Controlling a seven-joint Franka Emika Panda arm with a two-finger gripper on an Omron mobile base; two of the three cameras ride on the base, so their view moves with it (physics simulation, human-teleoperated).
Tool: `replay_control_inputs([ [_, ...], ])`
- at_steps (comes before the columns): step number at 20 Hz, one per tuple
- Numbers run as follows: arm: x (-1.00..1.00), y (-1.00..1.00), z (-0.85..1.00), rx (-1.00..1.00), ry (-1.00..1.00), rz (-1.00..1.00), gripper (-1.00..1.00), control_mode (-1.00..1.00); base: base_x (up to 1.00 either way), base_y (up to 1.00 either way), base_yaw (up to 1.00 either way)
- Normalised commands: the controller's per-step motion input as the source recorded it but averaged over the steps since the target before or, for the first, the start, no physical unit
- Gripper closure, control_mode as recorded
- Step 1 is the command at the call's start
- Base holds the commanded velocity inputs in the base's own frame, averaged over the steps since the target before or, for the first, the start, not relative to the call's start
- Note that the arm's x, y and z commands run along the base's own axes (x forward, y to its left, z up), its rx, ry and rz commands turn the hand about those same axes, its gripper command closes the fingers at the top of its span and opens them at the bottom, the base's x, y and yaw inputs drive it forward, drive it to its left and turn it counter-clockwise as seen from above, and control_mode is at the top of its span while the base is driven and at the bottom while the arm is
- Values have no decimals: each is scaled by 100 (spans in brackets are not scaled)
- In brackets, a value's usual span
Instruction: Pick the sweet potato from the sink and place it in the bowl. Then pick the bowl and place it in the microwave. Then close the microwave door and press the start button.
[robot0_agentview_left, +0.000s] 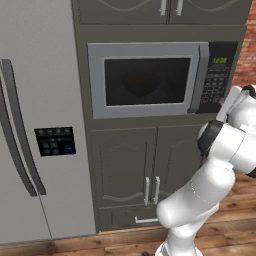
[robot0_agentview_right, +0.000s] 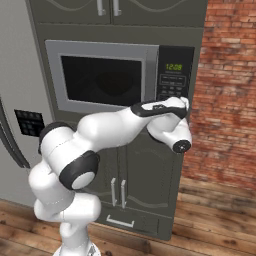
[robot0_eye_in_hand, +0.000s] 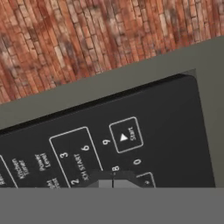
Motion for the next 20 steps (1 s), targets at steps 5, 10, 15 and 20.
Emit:
replay_control_inputs([
  [5, 25, 4, -37, 0, -4, 0, 100, -100, 0, 0, 0],
  [10, 39, 1, -4, 2, -7, 0, 100, -100, 0, 0, 0],
  [15, 37, -1, 0, 4, -4, 0, 100, -100, 0, 0, 0],
  [20, 37, -16, 0, 5, 0, 0, 100, -100, 0, 0, 0],
])
